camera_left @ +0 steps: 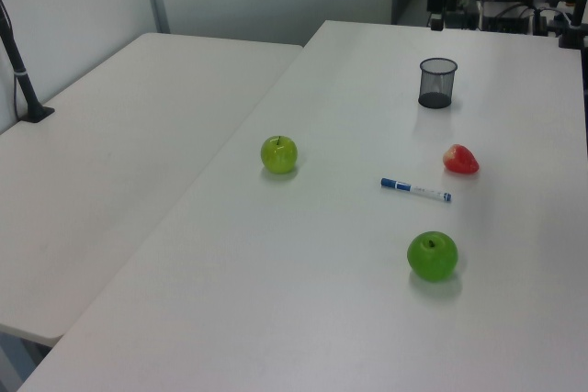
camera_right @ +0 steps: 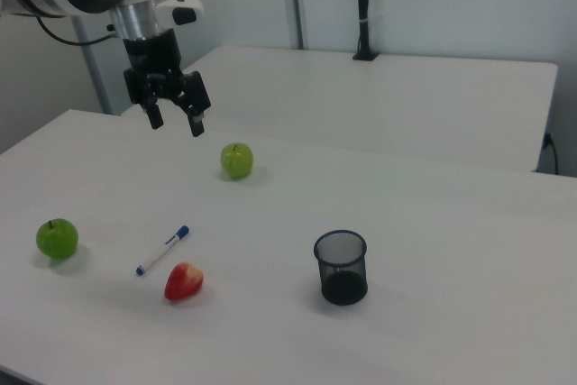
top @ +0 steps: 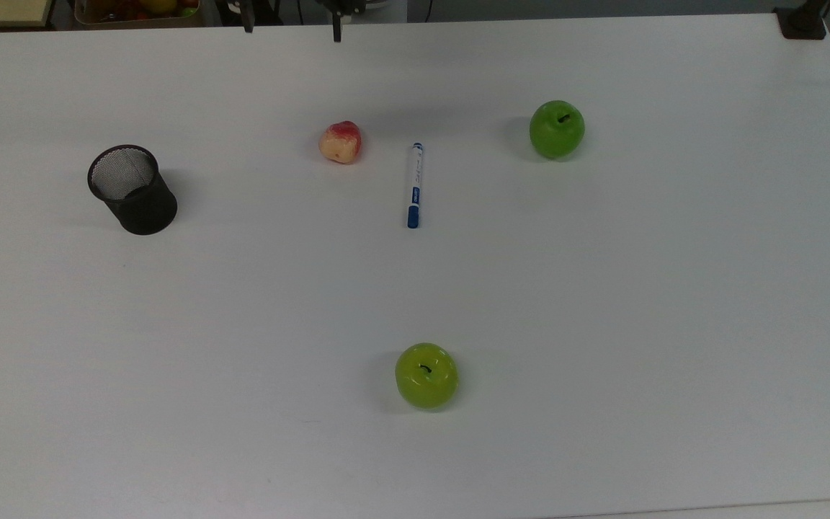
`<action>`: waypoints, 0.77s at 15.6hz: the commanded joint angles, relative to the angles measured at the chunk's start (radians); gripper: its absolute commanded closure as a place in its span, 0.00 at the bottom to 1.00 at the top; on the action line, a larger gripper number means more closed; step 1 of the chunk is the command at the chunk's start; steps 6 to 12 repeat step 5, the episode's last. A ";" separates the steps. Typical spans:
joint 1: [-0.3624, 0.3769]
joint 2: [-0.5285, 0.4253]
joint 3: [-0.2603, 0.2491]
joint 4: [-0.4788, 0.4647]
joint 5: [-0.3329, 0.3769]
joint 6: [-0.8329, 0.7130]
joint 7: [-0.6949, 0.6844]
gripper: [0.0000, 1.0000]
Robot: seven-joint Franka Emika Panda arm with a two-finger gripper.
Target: Take marker pen
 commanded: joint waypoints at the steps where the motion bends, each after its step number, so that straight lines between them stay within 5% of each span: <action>1: 0.002 -0.022 -0.007 -0.032 0.000 -0.015 -0.016 0.00; 12: 0.003 -0.022 -0.007 -0.027 0.004 -0.017 -0.003 0.00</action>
